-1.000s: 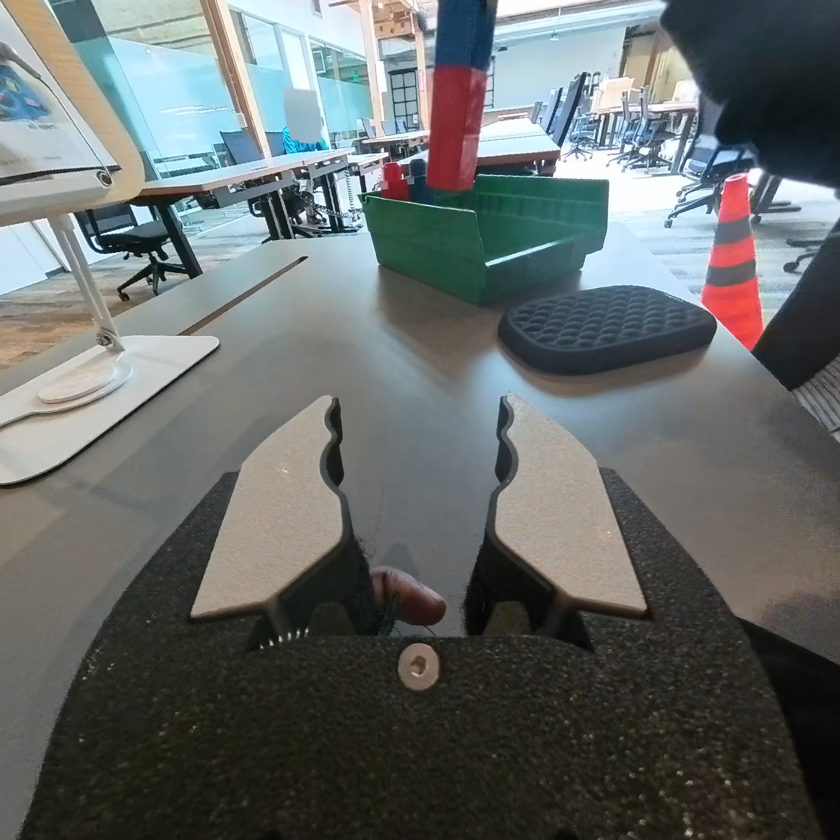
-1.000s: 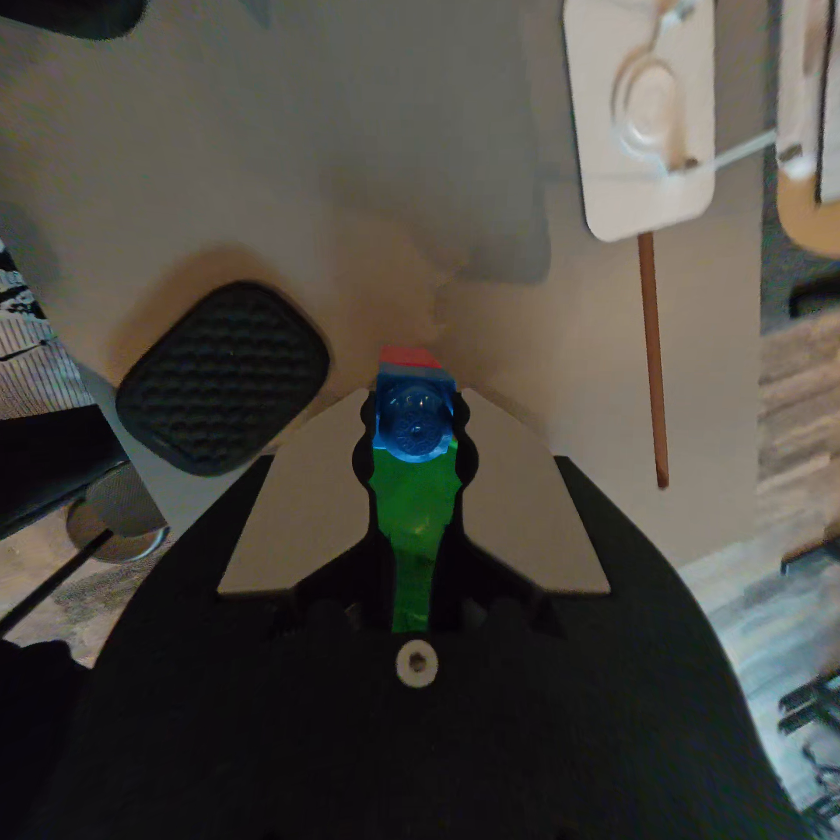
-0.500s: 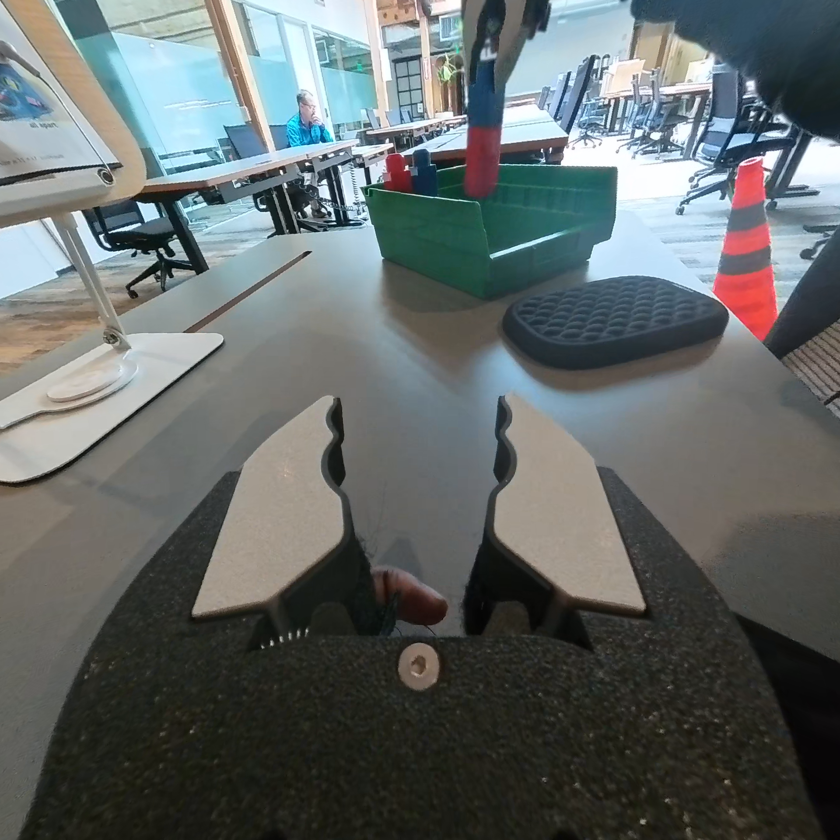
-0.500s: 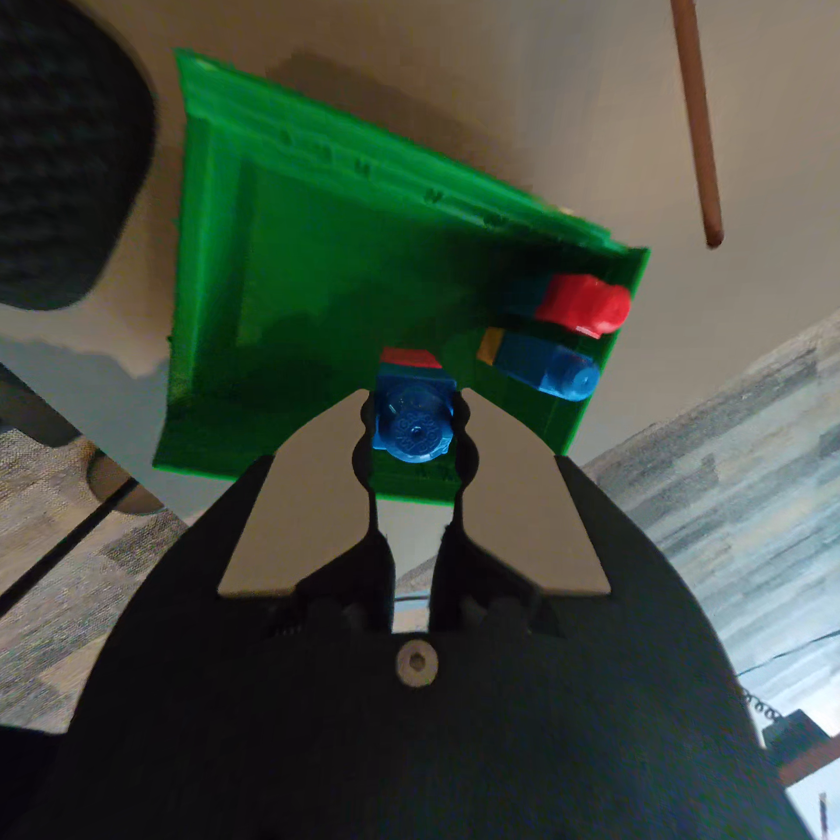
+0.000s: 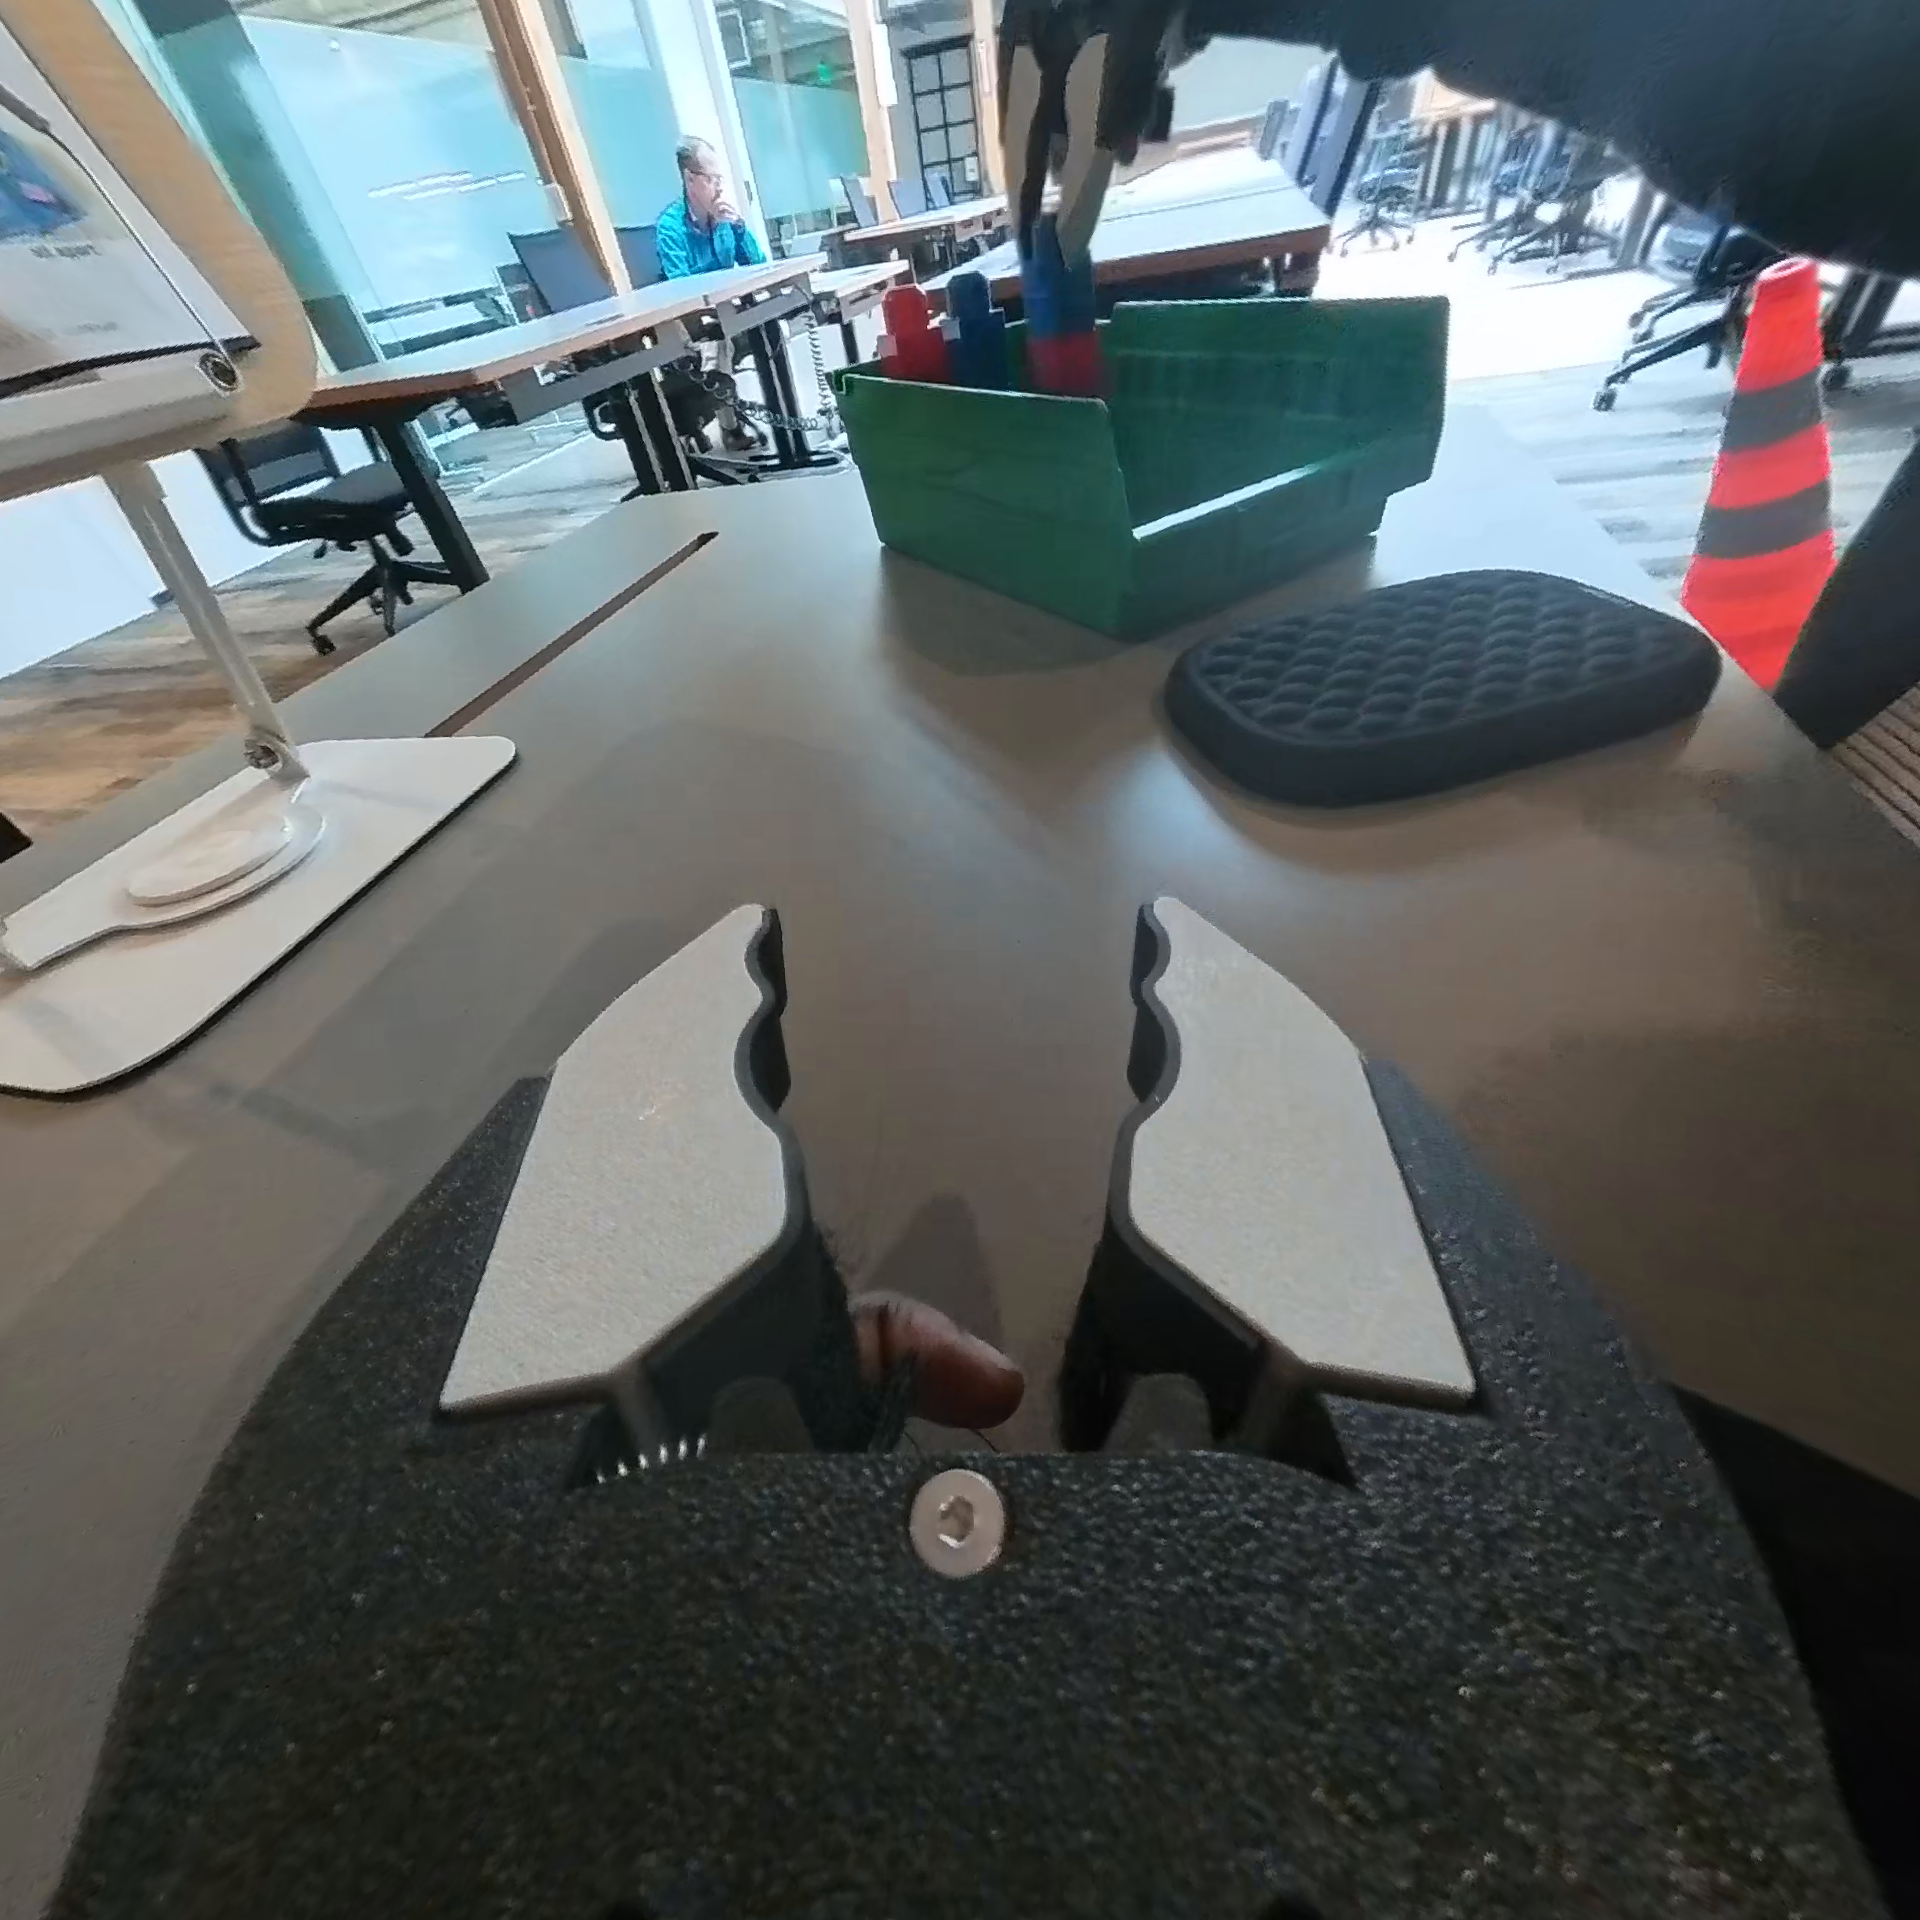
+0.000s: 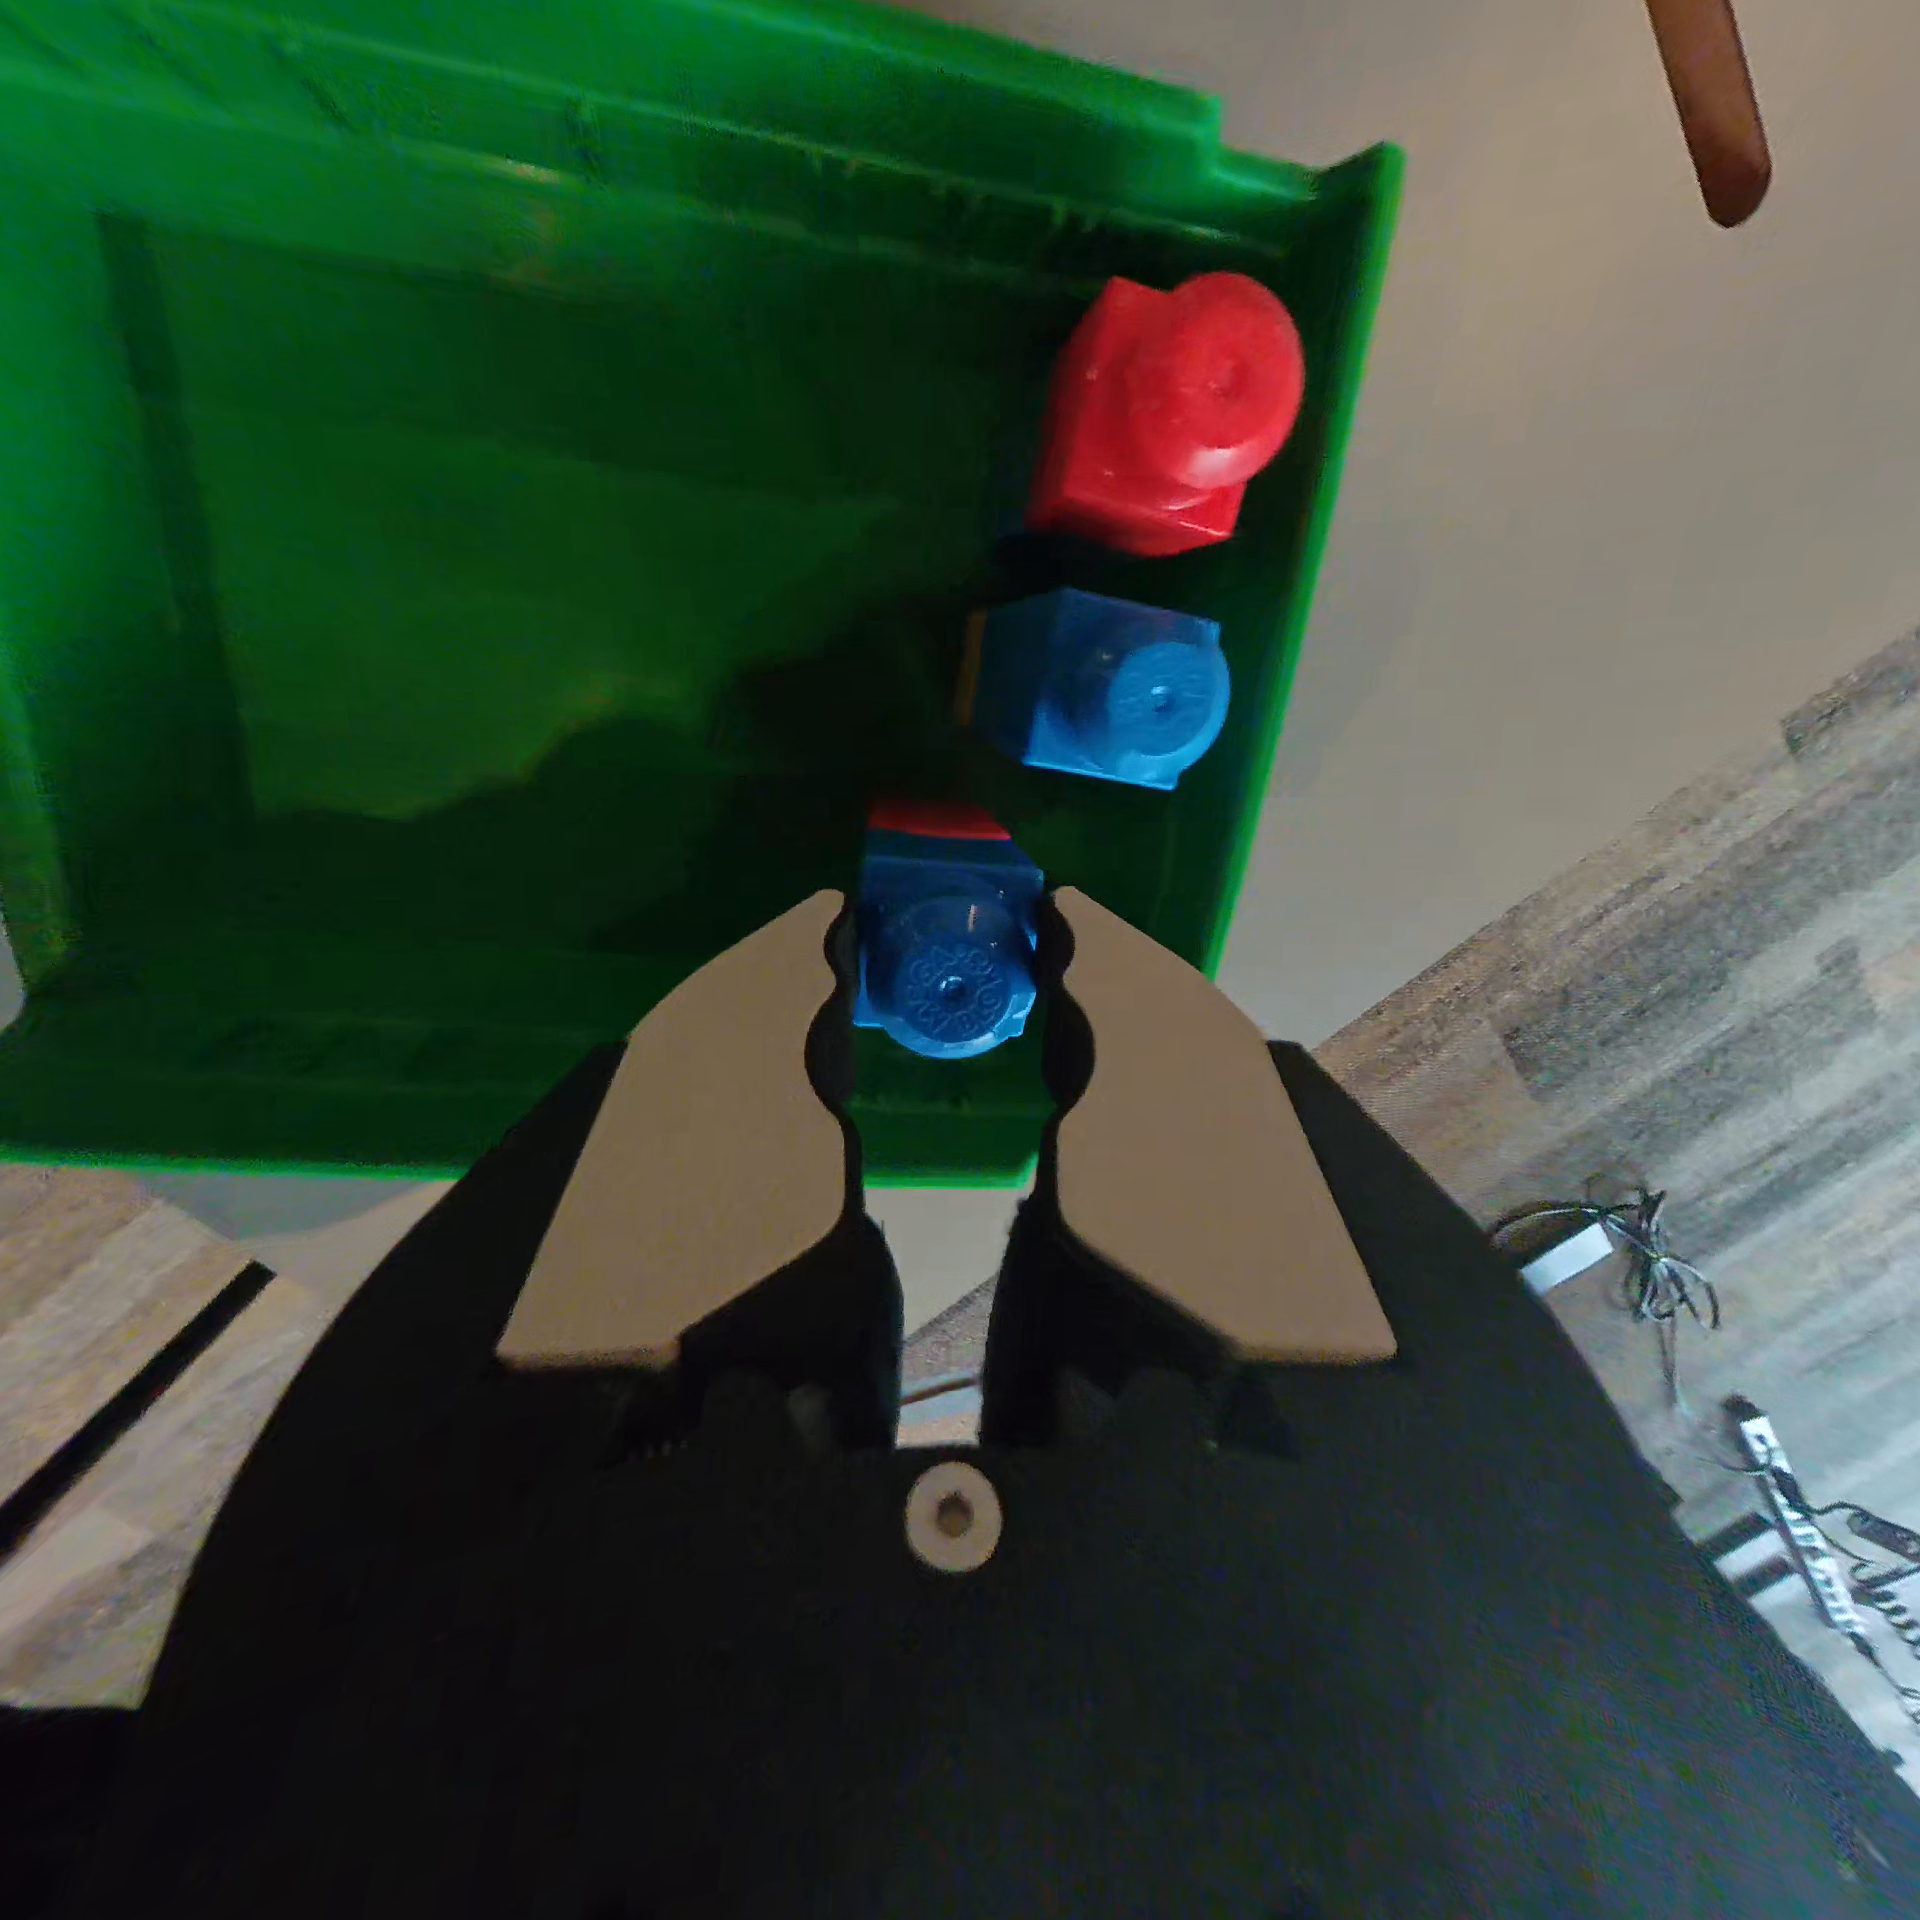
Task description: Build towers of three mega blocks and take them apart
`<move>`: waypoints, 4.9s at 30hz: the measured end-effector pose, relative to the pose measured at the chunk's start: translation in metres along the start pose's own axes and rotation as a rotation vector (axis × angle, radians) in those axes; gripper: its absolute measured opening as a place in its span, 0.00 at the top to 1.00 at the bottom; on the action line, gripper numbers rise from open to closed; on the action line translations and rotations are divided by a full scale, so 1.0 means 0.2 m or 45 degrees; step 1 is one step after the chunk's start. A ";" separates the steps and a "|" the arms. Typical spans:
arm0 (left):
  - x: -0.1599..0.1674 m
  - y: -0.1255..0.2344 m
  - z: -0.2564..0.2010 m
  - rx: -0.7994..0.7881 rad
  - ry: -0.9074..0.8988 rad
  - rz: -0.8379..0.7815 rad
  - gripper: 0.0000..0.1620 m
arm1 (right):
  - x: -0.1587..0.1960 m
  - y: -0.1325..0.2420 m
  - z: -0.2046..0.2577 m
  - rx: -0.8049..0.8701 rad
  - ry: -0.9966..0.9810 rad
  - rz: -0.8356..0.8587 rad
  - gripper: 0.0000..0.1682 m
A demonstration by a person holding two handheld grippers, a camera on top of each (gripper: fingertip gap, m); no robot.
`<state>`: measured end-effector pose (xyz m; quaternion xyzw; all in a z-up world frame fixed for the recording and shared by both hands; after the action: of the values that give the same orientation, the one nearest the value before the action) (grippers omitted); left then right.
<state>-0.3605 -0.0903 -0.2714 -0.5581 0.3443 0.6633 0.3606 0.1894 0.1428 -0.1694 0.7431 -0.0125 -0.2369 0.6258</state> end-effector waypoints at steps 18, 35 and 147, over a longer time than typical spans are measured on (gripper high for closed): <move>0.00 0.00 0.00 -0.008 0.010 0.002 0.61 | 0.08 -0.09 -0.11 0.015 -0.106 -0.059 0.81; 0.00 0.00 0.00 -0.003 0.009 -0.006 0.61 | 0.08 -0.07 -0.11 0.003 -0.147 -0.109 0.72; 0.14 1.49 0.04 -0.957 1.042 1.710 0.59 | -0.98 -0.60 1.50 -0.072 0.145 -1.408 0.42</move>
<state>-0.6247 -0.2297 -0.2811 -0.5134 0.4614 0.5527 -0.4669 -0.1279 -0.0469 -0.2471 0.6335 0.4197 -0.4897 0.4275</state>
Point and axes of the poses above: each gripper's, where its closed fingertips meet, y back along the fingers, x out of its underside, z = x × y across the jaws, the point moved 7 cm from there along y, back along the fingers, and after that the axes turned 7 degrees about -z, right-handed, at the moved point
